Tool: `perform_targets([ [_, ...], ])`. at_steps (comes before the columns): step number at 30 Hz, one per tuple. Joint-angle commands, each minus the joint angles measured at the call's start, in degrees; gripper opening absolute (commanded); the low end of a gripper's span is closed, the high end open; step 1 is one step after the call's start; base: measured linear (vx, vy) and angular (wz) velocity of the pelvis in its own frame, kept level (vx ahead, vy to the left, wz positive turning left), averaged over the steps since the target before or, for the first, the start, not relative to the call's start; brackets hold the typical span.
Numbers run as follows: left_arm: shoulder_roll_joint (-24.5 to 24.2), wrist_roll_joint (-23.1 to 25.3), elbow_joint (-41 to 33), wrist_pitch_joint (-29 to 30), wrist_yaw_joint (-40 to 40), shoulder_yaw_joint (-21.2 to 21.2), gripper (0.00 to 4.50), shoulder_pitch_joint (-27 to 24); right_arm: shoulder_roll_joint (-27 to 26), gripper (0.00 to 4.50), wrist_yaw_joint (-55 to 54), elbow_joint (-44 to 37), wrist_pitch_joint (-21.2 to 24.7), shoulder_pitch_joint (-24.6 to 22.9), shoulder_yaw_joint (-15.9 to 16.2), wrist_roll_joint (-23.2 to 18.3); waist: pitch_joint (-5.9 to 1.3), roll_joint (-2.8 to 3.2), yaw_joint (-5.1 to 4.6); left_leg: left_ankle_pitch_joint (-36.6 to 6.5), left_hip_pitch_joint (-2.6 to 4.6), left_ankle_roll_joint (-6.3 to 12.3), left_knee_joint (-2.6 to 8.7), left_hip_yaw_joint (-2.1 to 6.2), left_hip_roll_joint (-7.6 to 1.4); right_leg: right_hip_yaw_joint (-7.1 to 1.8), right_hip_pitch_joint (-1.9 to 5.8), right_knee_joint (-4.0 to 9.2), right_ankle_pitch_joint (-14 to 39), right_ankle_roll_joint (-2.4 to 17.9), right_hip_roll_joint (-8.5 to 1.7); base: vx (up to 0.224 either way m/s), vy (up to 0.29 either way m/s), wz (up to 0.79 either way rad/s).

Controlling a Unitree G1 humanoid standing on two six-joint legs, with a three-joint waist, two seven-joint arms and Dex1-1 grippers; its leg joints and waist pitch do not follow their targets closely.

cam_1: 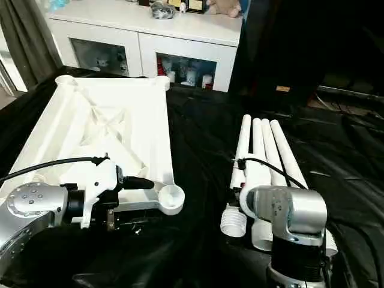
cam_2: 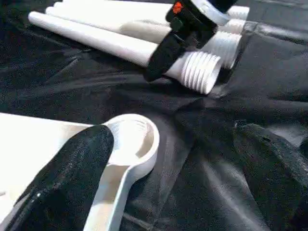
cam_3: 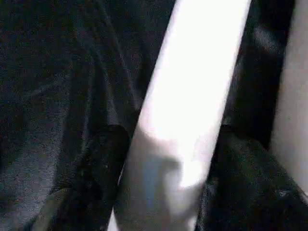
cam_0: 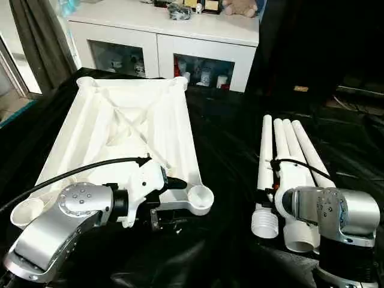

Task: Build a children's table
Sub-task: Pick table leg

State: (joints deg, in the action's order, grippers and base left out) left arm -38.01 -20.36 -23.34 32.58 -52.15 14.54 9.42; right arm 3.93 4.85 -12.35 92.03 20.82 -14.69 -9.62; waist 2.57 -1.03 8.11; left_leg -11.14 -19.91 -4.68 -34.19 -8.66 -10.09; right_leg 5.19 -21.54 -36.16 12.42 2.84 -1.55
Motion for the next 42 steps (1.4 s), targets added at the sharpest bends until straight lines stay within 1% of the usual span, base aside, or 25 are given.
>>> perform_targets([
  [1, -0.2, 0.8, 0.3, -0.6, 0.2, 0.6, 4.5, 0.6, -0.5, 2.64, -0.2, 1.3, 0.5, 0.2, -1.7, -0.4, -2.74, 0.79, -0.13, -8.5, 0.57, -3.71, 4.66, 1.12, -3.11, -4.61, 2.08, 5.43, 15.7, -0.3, -6.94, 0.0, 0.0, 0.0],
  [2, -0.1, 0.8, 0.3, -0.6, 0.2, 0.5, 4.5, 0.6, -0.8, 2.64, -0.2, 1.8, 0.5, 0.2, -2.2, -0.3, -2.7, 0.8, -0.18, -8.8, 0.62, -3.75, 4.71, 1.14, -3.15, -4.62, 2.01, 5.43, 15.8, -0.2, -6.92, 0.0, 0.0, 0.0],
  [4, 0.0, 0.8, 0.4, -0.4, 0.3, 0.4, 4.5, 0.8, -1.3, 2.36, -0.4, 2.4, 0.5, 0.5, -3.0, -0.2, -2.68, 0.91, -0.19, -9.4, 0.69, -3.9, 4.74, 1.17, -3.12, -4.58, 2.02, 5.48, 16.3, -0.1, -6.98, 0.0, 0.0, 0.0],
  [8, 0.1, 1.1, 0.8, -0.4, 0.3, 0.4, 4.5, 1.4, -1.8, 2.08, -0.6, 3.4, 0.5, 1.1, -3.9, -0.1, -2.55, 0.61, -0.21, -10.3, 0.8, -3.89, 4.81, 1.13, -3.05, -4.61, 2.01, 5.7, 17.8, -0.2, -6.99, 0.0, 0.0, 0.0],
  [12, 1.6, 3.5, 1.4, -3.2, 3.1, -0.3, 4.5, 2.0, -2.1, 1.9, -0.6, 4.0, 0.5, 2.8, -5.7, 0.0, -2.23, 0.34, -0.11, -12.9, 1.39, -3.46, 5.12, 1.15, -2.87, -4.52, 1.89, 6.72, 25.0, -2.0, -7.22, 0.0, 0.0, 0.0],
  [15, 3.7, 4.1, 2.4, -5.5, 5.5, -1.6, 4.5, 2.3, -2.5, 1.89, -0.3, 3.6, 0.5, 3.8, -7.0, -0.4, -2.48, 0.34, 0.01, -11.5, 1.36, -3.32, 5.08, 1.18, -2.95, -4.56, 1.96, 6.53, 23.0, -2.1, -7.19, 0.0, 0.0, 0.0],
  [16, 4.7, 3.6, 2.7, -5.5, 6.3, -2.4, 4.5, 2.6, -2.5, 1.88, 0.2, 3.2, 0.5, 4.4, -7.5, -0.8, -2.54, 0.08, -0.01, -10.6, 1.16, -3.33, 5.14, 1.2, -3.03, -4.53, 2.15, 6.31, 21.5, -1.8, -7.17, 0.0, 0.0, 0.0],
  [19, 6.0, 2.8, 3.0, -5.3, 7.2, -3.4, 4.5, 3.0, -2.6, 1.88, 0.9, 2.7, 0.5, 5.3, -8.2, -1.3, -2.61, 0.2, -0.07, -9.6, 1.07, -3.24, 5.07, 1.13, -3.05, -4.59, 2.2, 5.91, 18.9, -1.1, -7.13, 0.0, 0.0, 0.0],
  [21, 9.4, 0.4, 4.6, -2.6, 10.6, -6.3, 4.5, 5.9, -2.7, 1.88, 7.3, -0.3, -8.7, 5.5, -8.8, -7.5, -2.77, 0.17, 0.11, -9.7, 0.91, -2.64, 4.67, 0.81, -2.99, -4.58, 2.38, 5.96, 18.2, -0.8, -7.38, 0.0, 0.0, 0.0],
  [22, 12.0, -0.5, 6.5, -0.4, 14.0, -8.3, 4.5, 8.6, -2.5, 1.88, 12.3, -2.6, -14.8, 4.8, -8.5, -11.3, -2.96, 0.17, 0.34, -8.5, 0.77, -2.15, 4.62, 0.93, -3.1, -4.55, 2.58, 5.74, 16.6, -0.6, -7.36, 0.0, 0.0, 0.0],
  [23, 12.0, -0.5, 6.5, -0.4, 14.0, -8.3, 4.5, 8.6, -2.5, 1.88, 12.3, -2.6, -14.8, 4.8, -8.5, -11.3, -2.92, 0.13, 0.39, -8.0, 0.58, -1.68, 4.56, 0.82, -3.11, -4.58, 2.6, 5.81, 15.9, -0.6, -7.28, 0.0, 0.0, 0.0],
  [24, 13.9, -0.6, 8.1, 1.0, 16.8, -9.7, 4.5, 10.7, -2.1, 1.88, 15.2, -4.2, -16.5, 4.2, -8.1, -13.2, -2.91, 0.01, 0.44, -7.1, 0.55, -1.34, 4.58, 0.98, -3.2, -4.5, 2.67, 5.56, 14.2, -0.4, -7.15, 0.0, 0.0, 0.0],
  [25, 14.8, -2.3, 8.8, 5.1, 17.9, -10.7, 4.5, 12.3, -2.2, 1.88, 16.4, -4.6, -15.7, 4.5, -8.8, -14.3, -3.02, 0.01, 0.44, -6.1, 0.48, -1.1, 4.47, 1.0, -3.24, -4.5, 2.77, 5.22, 12.3, 0.0, -7.09, 0.0, 0.0, 0.0],
  [26, 14.8, -2.3, 8.8, 5.1, 17.9, -10.7, 4.5, 12.3, -2.2, 1.88, 16.4, -4.6, -15.7, 4.5, -8.8, -14.3, -3.02, 0.01, 0.44, -6.1, 0.48, -1.1, 4.47, 1.0, -3.24, -4.5, 2.77, 5.22, 12.3, 0.0, -7.09, 0.0, 0.0, 0.0],
  [27, 17.5, -7.3, 11.4, 11.8, 19.8, -13.8, 4.5, 16.1, -2.4, 1.87, 19.8, -5.5, -14.3, 5.2, -10.6, -17.7, -2.98, -0.09, 0.31, -5.0, 0.41, -1.07, 4.36, 0.83, -2.98, -4.51, 2.77, 5.04, 11.1, 1.1, -6.94, 0.0, 0.0, 0.0],
  [28, 19.3, -10.6, 12.9, 14.6, 20.7, -15.7, 4.5, 18.0, -2.3, 1.87, 22.0, -6.1, -13.8, 5.4, -11.3, -19.7, -3.19, -0.22, 0.51, -4.8, 0.52, -0.97, 4.07, 0.79, -2.96, -4.45, 2.79, 5.02, 10.8, 2.2, -7.08, 0.0, 0.0, 0.0],
  [29, 19.3, -10.6, 12.9, 14.6, 20.7, -15.7, 4.5, 18.0, -2.3, 1.87, 22.0, -6.1, -13.8, 5.4, -11.3, -19.7, -3.27, -0.19, 0.62, -4.4, 0.49, -0.77, 3.98, 0.75, -2.92, -4.44, 2.8, 5.0, 10.4, 2.7, -7.08, 0.0, 0.0, 0.0],
  [30, 23.6, -15.9, 16.0, 16.9, 23.9, -19.2, 4.5, 21.3, -1.4, 1.87, 26.3, -7.0, -13.7, 5.4, -12.2, -23.3, -3.26, -0.3, 0.65, -3.5, 0.15, -0.69, 4.07, 0.92, -3.09, -4.4, 3.01, 4.77, 9.0, 3.0, -7.05, 0.0, 0.0, 0.0],
  [31, 25.7, -18.0, 17.4, 18.2, 25.4, -20.9, 4.5, 22.9, -0.6, 1.87, 28.0, -7.0, -14.6, 5.0, -12.0, -24.9, -3.45, -0.31, 1.07, -3.1, 0.13, -0.4, 3.72, 0.84, -3.01, -4.36, 3.1, 4.81, 7.9, 3.6, -7.23, 0.0, 0.0, 0.0],
  [32, 25.9, -18.2, 17.5, 18.3, 25.6, -21.0, 4.5, 23.1, -0.5, 1.87, 28.2, -7.0, -14.7, 4.9, -11.9, -25.1, -3.5, -0.46, 1.05, -2.9, 0.13, -0.08, 3.61, 0.66, -2.99, -4.46, 3.1, 4.79, 7.3, 3.9, -7.08, 0.0, 0.0, 0.0],
  [33, 27.8, -20.2, 18.6, 18.5, 26.7, -22.3, 4.5, 24.5, 0.4, 1.87, 29.6, -7.0, -15.7, 4.5, -11.5, -26.5, -3.47, -0.62, 1.39, -1.8, -0.25, 0.6, 3.58, 0.72, -3.05, -4.41, 3.22, 4.79, 6.3, 3.8, -7.16, 0.0, 0.0, 0.0],
  [34, 29.1, -21.2, 19.1, 18.9, 27.4, -23.2, 4.5, 25.4, 1.0, 1.87, 30.5, -7.1, -16.7, 4.0, -11.1, -27.5, -3.38, -0.64, 1.57, -1.7, -0.32, 0.8, 3.69, 0.82, -3.2, -4.36, 3.04, 4.82, 6.6, 3.4, -7.21, 0.0, 0.0, 0.0],
  [37, 32.6, -25.4, 20.3, 22.1, 29.4, -26.0, 4.5, 27.7, 2.0, 1.87, 32.1, -7.4, -17.6, 3.4, -10.4, -28.7, -3.38, -0.96, 1.83, -1.4, -0.52, 0.69, 3.56, 0.6, -2.92, -4.29, 3.24, 5.07, 8.8, 2.3, -7.14, 0.0, 0.0, 0.0],
  [38, 32.6, -25.4, 20.3, 22.1, 29.4, -26.0, 4.5, 27.7, 2.0, 1.87, 32.1, -7.4, -17.6, 3.4, -10.4, -28.7, -3.36, -0.91, 1.89, -1.3, -0.53, 0.73, 3.56, 0.67, -2.9, -4.22, 3.19, 5.23, 9.3, 2.0, -7.17, 0.0, 0.0, 0.0],
  [42, 37.1, -33.0, 19.6, 26.6, 32.7, -28.8, 4.5, 29.4, 3.0, 1.87, 33.3, -7.8, -18.0, 2.7, -9.2, -29.9, -3.29, -0.9, 2.04, -1.5, -0.58, 0.73, 3.51, 0.67, -2.88, -4.2, 3.2, 5.66, 11.5, 1.2, -7.21, 0.0, 0.0, 0.0],
])
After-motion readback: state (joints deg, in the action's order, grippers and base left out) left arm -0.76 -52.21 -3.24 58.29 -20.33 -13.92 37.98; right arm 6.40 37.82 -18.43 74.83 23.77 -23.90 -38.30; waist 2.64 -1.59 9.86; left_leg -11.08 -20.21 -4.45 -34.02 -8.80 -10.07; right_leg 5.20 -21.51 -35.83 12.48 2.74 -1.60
